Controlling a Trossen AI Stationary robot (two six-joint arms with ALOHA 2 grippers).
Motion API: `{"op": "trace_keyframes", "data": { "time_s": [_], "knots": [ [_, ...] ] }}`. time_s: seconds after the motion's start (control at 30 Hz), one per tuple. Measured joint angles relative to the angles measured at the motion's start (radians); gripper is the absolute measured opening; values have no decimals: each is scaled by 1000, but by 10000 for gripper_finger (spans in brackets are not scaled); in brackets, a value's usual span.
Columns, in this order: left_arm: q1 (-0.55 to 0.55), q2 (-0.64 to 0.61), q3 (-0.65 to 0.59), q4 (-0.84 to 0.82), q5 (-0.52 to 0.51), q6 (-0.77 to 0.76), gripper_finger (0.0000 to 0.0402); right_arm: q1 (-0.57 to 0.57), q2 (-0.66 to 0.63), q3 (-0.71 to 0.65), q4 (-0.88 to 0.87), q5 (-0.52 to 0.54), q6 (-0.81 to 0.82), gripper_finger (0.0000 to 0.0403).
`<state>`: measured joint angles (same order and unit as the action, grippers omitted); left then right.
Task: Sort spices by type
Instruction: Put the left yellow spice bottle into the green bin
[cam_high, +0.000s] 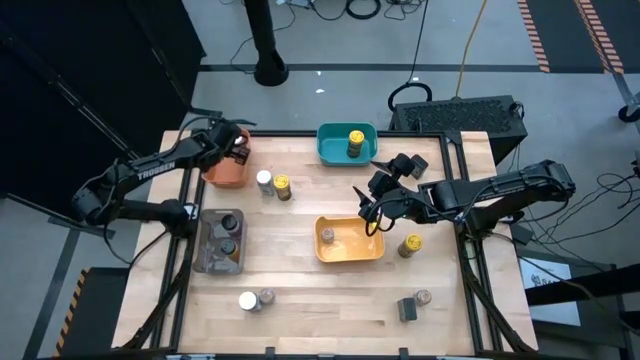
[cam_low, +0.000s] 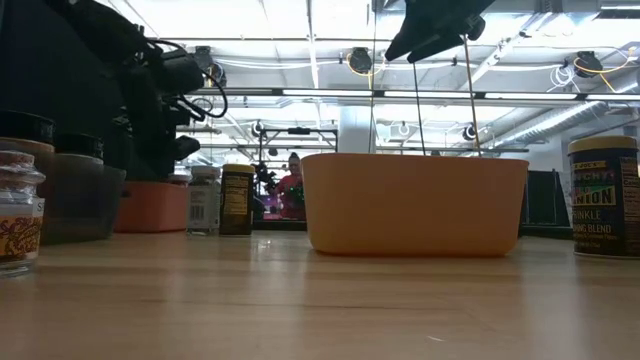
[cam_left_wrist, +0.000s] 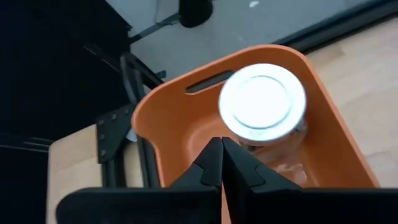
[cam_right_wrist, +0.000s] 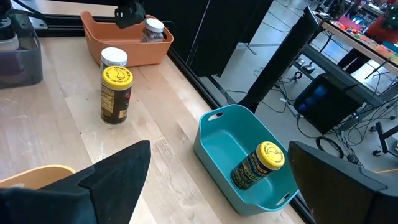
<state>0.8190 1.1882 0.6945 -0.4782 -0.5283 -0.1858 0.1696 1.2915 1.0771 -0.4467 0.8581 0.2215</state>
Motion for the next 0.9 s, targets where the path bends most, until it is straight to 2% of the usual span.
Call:
{"op": "trace_keyframes", "data": {
  "time_s": [0.13, 0.23, 0.5, 0.9],
  "knots": [
    [-39, -27, 0, -2, -62, -41, 8, 0, 0, 0, 0, 0, 0, 364],
    [-91, -63, 0, -2, -69, -66, 9, 0, 0, 0, 0, 0, 0, 364],
    [-299, -134, 0, -3, -69, -122, 11, 0, 5, -40, 26, 0, -23, 364],
    [-571, -138, 0, 0, -100, -189, 12, 0, 5, -52, 39, -50, -28, 364]
  ]
}}
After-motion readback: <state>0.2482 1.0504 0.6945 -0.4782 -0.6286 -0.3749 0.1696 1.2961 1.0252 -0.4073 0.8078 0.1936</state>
